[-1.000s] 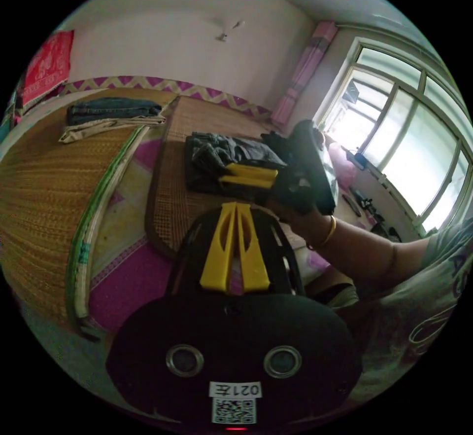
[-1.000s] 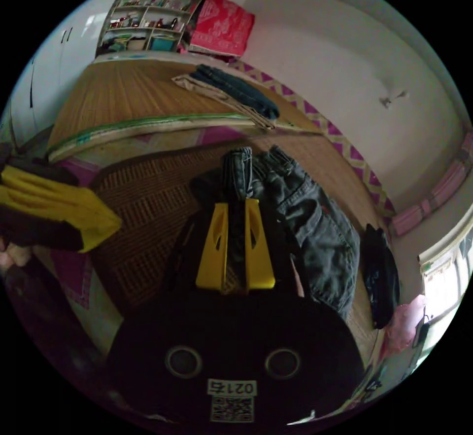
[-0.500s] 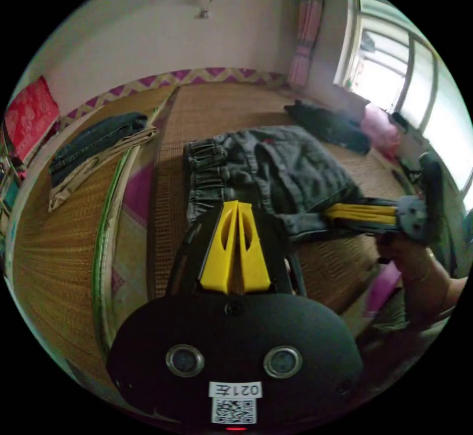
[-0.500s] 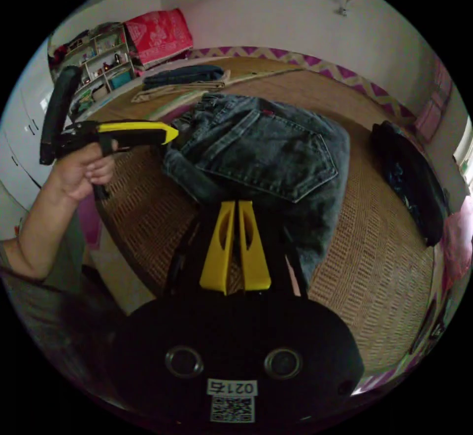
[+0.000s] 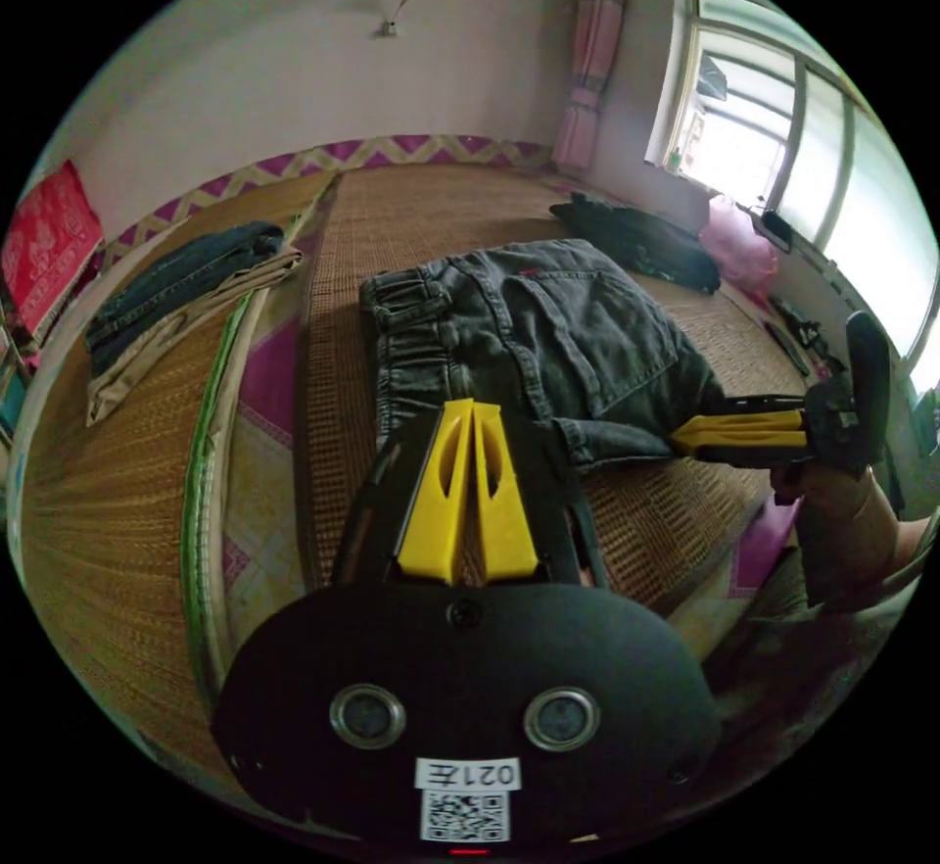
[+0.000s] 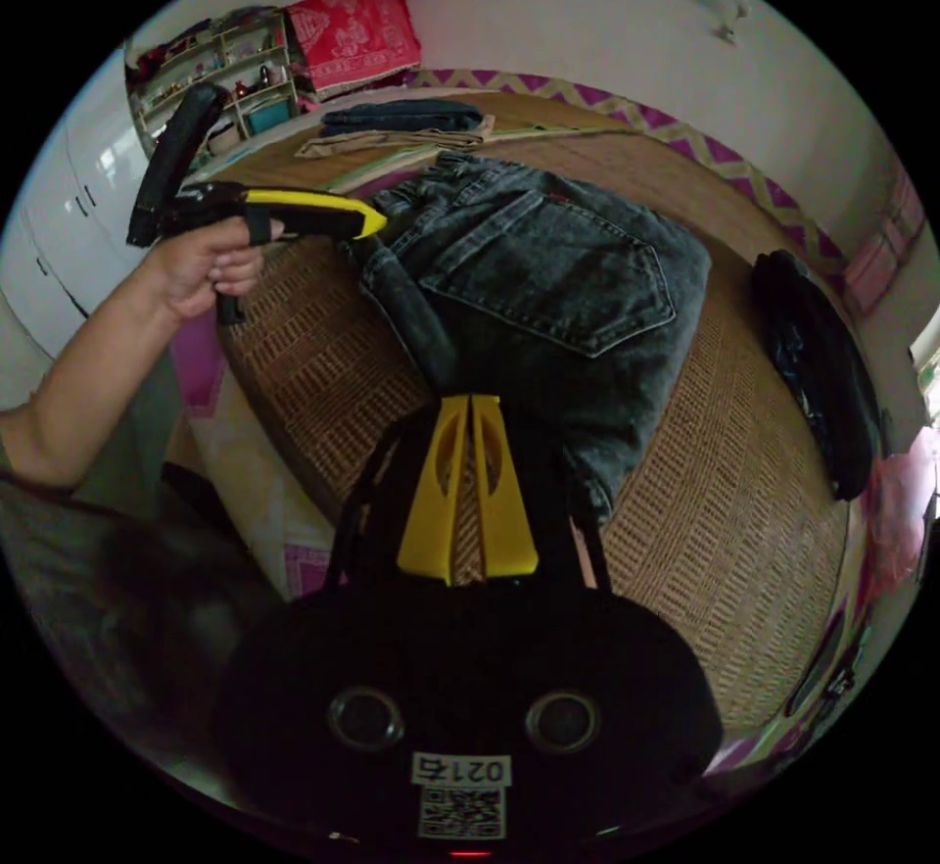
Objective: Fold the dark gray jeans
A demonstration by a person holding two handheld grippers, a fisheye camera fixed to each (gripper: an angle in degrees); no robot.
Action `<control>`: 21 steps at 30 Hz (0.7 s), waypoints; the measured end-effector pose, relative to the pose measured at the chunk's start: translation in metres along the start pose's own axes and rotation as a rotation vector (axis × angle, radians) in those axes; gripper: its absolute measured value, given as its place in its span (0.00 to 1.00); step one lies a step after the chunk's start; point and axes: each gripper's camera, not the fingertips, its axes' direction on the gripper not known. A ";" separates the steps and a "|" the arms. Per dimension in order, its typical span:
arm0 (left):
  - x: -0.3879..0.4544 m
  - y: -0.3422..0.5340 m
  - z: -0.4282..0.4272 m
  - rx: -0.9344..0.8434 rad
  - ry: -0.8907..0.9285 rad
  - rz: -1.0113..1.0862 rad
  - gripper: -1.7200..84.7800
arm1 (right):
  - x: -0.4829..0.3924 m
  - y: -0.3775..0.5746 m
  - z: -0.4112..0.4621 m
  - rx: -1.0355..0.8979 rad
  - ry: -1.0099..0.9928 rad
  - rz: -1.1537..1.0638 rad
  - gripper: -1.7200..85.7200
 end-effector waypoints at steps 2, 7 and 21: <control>0.001 -0.002 0.003 -0.001 -0.039 0.040 0.01 | 0.014 0.006 -0.009 0.022 0.024 -0.007 0.01; -0.017 0.002 -0.002 0.000 -0.009 0.024 0.01 | 0.070 0.011 -0.037 0.062 -0.043 0.049 0.01; -0.198 -0.056 0.063 -0.037 0.478 -0.439 0.21 | 0.431 -0.040 -0.077 0.127 -0.513 0.596 0.17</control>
